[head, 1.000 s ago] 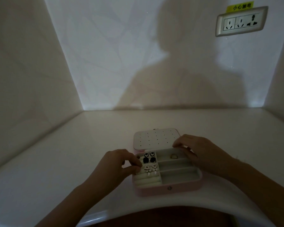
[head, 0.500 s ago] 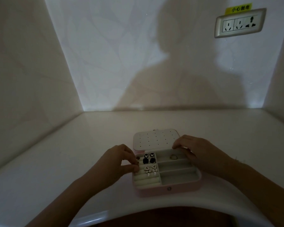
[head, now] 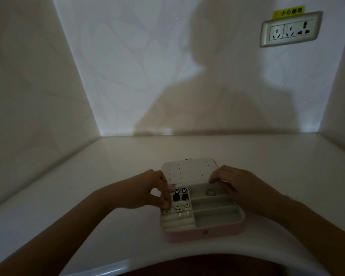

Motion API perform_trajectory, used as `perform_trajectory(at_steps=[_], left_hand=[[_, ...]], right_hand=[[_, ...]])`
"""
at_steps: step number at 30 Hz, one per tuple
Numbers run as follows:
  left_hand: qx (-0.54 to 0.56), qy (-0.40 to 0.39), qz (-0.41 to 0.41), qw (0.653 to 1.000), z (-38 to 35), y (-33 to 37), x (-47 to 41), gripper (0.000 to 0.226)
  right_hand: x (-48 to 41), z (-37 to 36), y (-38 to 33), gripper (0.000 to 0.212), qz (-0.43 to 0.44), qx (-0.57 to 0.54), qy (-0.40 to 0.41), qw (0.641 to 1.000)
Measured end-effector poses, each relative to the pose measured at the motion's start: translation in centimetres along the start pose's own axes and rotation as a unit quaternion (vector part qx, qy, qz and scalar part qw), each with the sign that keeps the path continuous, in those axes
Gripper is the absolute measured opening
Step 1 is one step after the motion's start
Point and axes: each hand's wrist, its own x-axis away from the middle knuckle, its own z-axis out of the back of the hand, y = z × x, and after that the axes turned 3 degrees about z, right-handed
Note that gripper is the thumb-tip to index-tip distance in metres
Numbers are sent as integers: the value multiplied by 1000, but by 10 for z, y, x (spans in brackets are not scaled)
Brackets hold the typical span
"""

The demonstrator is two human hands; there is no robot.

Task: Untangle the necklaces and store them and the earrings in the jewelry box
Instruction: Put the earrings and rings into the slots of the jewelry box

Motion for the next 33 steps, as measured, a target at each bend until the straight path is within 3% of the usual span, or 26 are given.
perform_trajectory(at_steps=[4, 22, 27, 33], left_hand=[[-29, 26, 19, 999, -3, -4, -3, 17], [22, 132, 73, 988, 8, -8, -10, 13], [63, 115, 29, 991, 9, 11, -31, 7], [38, 82, -47, 995, -1, 49, -75, 6]], right_hand=[[0, -1, 1, 25, -3, -2, 0, 1000], [1, 3, 4, 21, 1, -24, 9, 1000], [10, 38, 15, 23, -71, -35, 7, 997], [26, 79, 42, 13, -192, -12, -98, 976]])
